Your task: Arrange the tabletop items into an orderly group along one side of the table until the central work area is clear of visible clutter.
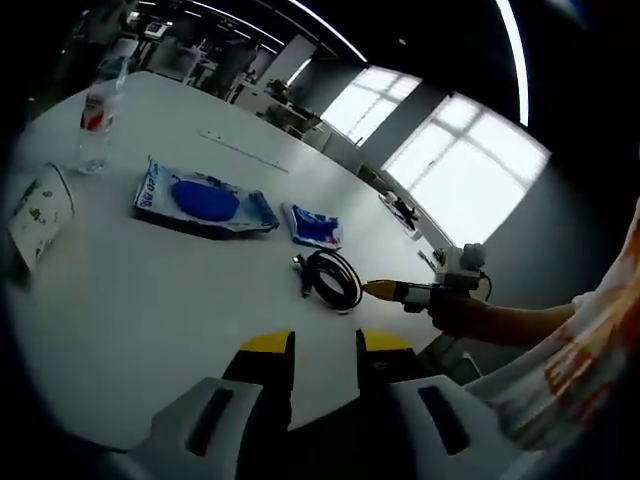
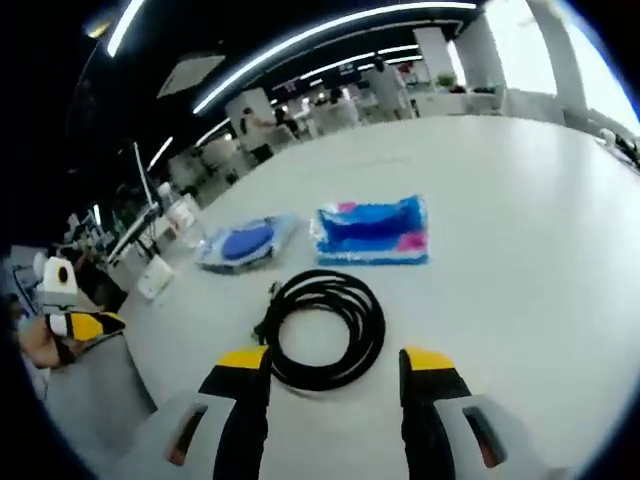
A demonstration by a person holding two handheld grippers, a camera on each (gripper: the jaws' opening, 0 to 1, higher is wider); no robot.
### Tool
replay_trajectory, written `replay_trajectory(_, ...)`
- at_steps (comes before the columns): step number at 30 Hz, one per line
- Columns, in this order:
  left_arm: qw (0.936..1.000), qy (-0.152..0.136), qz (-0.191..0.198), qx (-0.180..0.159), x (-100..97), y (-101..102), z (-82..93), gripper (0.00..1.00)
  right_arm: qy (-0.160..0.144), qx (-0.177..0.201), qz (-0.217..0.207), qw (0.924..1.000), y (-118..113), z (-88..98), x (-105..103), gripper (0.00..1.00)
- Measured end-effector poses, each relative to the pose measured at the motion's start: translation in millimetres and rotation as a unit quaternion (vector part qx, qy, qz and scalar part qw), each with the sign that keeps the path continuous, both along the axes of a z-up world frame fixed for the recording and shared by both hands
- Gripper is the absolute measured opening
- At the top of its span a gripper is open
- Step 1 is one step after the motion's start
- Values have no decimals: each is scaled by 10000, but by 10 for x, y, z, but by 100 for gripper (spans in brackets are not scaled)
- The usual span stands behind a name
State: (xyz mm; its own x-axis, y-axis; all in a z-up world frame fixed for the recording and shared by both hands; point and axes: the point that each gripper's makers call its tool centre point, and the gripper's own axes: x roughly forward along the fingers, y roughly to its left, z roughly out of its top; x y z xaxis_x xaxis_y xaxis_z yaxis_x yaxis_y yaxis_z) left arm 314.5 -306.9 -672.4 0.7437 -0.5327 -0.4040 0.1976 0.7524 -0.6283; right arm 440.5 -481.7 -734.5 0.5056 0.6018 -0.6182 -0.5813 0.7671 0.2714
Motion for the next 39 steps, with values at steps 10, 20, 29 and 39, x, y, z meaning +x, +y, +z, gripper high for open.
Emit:
replay_trajectory(10, 9998, 22, 0, 174, 9, 54, -65, 23, -198, -283, 112, 9993, 1, 77, -204, 63)
replay_trajectory(20, 9994, -34, -136, 315, 33, 72, -136, 24, -284, -349, 27, 9990, 71, 210, -326, 64)
replay_trajectory(29, 9994, -164, -207, 228, 57, 41, -99, 24, -229, -371, -24, 9990, 73, 231, -345, 64)
replay_trajectory(39, 9994, -235, -238, 116, 50, 29, -62, 24, -301, -476, -86, 9984, 93, 248, -396, 63)
